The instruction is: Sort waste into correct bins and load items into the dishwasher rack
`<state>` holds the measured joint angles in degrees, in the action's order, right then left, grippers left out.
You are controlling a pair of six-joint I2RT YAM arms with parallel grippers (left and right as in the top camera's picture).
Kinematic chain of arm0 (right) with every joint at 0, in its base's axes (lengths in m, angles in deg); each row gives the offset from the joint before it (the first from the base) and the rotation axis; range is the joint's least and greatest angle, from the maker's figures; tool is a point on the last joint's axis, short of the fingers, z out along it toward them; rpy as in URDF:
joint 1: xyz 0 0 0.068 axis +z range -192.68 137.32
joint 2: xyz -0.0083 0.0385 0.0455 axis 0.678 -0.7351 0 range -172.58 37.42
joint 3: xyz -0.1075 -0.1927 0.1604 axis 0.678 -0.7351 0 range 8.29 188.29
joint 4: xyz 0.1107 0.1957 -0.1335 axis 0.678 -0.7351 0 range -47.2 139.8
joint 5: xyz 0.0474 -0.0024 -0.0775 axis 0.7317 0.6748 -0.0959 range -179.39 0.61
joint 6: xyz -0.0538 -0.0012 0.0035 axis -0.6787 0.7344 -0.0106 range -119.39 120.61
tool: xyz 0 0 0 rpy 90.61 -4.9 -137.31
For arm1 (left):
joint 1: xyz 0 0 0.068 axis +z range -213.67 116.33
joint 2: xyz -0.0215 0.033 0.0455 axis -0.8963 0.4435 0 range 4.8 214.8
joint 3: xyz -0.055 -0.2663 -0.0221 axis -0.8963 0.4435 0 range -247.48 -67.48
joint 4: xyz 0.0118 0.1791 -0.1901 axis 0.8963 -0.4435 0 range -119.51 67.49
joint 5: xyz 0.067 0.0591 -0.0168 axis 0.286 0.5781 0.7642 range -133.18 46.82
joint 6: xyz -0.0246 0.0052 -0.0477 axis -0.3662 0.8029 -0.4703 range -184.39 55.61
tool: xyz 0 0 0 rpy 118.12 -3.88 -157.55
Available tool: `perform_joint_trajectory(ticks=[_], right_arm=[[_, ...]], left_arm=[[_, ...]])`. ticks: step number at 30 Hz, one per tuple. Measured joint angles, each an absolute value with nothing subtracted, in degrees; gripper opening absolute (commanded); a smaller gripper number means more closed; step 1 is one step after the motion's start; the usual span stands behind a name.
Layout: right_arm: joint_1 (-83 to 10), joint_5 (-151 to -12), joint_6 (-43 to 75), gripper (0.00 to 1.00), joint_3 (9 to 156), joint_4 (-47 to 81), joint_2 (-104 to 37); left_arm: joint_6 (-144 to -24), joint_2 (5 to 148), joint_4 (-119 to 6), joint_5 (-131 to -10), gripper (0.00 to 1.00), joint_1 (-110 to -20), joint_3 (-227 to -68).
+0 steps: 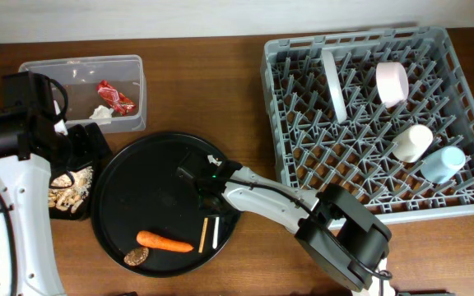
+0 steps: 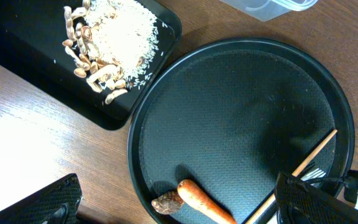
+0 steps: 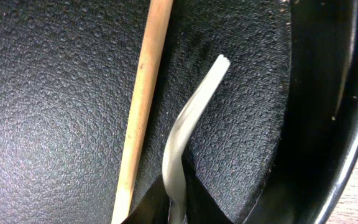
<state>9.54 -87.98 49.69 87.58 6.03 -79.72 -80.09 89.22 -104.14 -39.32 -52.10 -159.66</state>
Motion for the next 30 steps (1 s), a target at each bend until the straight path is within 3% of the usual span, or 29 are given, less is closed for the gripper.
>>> perform_joint_trajectory(ticks=[5, 15, 23, 30], right_arm=[[9.43, -87.76, 49.62, 0.04, 87.80, 5.77, -79.70], [4.21, -86.93, 42.61, 0.04, 92.17, -5.23, -73.19], [-9.76, -89.14, 28.24, 0.04, 97.68, -16.81, -59.51], [-22.19, -89.36, 15.74, 0.04, 97.20, -19.26, -60.73]], left_arm=[[-80.09, 89.22, -104.16, -39.32, 0.99, -52.10, -159.66], [-80.09, 89.22, -104.16, -39.32, 0.99, -52.10, -159.66], [-80.07, 89.22, -104.16, -39.32, 0.99, -52.10, -159.66], [-80.09, 89.22, -104.16, -39.30, 0.99, -52.10, -159.66]])
